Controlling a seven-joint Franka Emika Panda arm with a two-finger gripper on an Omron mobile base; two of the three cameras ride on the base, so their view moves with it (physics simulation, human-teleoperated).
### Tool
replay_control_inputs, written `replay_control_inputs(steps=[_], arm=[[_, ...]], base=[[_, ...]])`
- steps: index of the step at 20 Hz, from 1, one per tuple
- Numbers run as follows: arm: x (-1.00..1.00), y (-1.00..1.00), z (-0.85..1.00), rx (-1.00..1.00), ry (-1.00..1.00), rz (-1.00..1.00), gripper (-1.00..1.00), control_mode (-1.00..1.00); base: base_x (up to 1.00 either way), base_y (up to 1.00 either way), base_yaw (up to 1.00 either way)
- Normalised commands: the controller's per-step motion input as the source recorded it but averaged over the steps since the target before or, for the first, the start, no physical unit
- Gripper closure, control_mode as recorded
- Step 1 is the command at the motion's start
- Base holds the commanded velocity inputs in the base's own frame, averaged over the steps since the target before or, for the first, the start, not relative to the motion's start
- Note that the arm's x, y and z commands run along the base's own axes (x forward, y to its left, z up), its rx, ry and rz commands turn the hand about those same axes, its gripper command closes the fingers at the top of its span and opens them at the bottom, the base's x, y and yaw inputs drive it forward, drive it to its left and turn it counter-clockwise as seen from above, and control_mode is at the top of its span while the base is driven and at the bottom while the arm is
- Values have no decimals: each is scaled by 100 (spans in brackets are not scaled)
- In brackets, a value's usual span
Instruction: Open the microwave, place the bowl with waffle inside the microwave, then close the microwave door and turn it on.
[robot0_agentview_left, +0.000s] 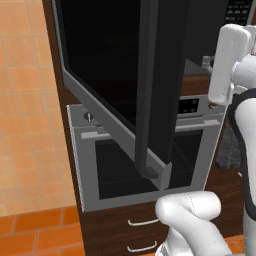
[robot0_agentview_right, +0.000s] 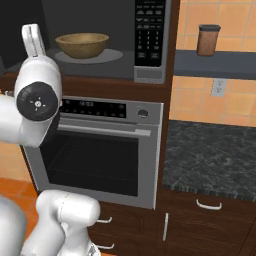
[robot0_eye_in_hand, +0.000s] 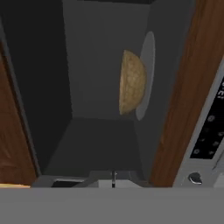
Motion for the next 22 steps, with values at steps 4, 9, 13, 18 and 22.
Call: replay_control_inputs(steps=[4,9,13,18,22], arm=[[-100,0,-2,-19,-9,0,100,-100],[-100,0,-13,-21,-2,0,100,-100],[-100,49,-42,-28,0,-14,100,-100],[-100,66,-44,-22,-10,-22,100,-100],[-100,65,-14,-11,-23,-15,100,-100]], base=[[0,0,0],[0,0,0],[0,0,0],[0,0,0],[0,0,0]])
